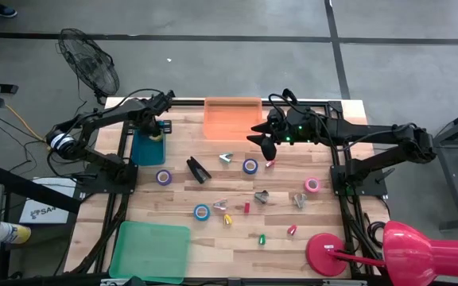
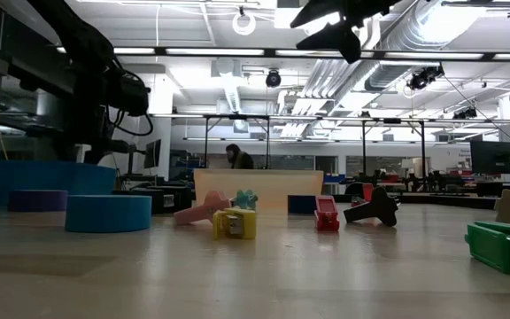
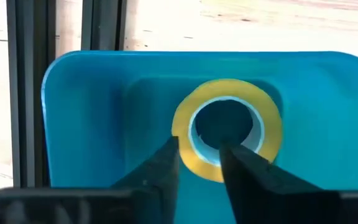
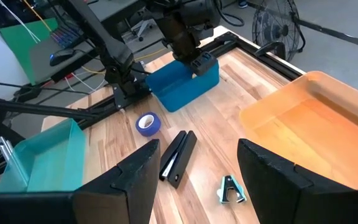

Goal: Pick and place Stapler, Stapler remover, tape
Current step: Put the yellow tape into the blue bin, then put the blue tape into the blue bin

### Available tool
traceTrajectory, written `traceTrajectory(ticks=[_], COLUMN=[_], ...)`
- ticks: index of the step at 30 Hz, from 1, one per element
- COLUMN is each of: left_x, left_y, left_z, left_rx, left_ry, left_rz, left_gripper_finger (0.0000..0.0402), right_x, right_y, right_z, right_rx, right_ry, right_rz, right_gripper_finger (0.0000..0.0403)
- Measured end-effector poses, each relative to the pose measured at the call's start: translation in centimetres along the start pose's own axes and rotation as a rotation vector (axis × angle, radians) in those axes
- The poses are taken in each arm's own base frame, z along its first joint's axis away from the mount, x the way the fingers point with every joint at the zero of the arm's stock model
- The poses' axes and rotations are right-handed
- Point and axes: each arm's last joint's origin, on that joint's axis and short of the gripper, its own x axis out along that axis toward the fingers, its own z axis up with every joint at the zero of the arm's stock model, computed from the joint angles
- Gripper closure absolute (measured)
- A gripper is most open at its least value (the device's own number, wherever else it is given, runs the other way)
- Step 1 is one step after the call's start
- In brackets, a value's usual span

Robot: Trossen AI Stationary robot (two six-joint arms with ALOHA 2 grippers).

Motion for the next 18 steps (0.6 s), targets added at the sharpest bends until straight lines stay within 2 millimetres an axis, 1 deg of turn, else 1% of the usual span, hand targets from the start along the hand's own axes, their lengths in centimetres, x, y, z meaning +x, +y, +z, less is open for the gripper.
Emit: traceTrajectory(ticks=[5,8,11,13,18], left_x=[-0.2,-0.9,-2.0,-2.8,-4.9], left_y=[0.0,-0.1,0.1,0.4,1.3], left_z=[0.0,0.3,0.4,0.3,-1.0], left_rx=[0.041,0.084,0.115,0.13,0.142], left_ry=[0.021,0.039,0.065,0.075,0.075], left_rz=[-0.014,-0.015,-0.006,-0.033,-0.108], left_gripper_finger=[0.024,0.0221,0.0212,0.021,0.0209], right_x=[0.0,0.0,0.0,0.0,0.0], right_y=[0.0,0.0,-0.1,-0.1,-0.1], right_z=[-0.1,-0.1,-0.1,-0.1,-0.3], right_rx=[0.0,0.0,0.0,0.0,0.0], right_ry=[0.011,0.011,0.012,0.015,0.026], right_rz=[-0.004,-0.005,-0.005,-0.006,-0.011], right_gripper_finger=[0.0196,0.0196,0.0196,0.0196,0.0196])
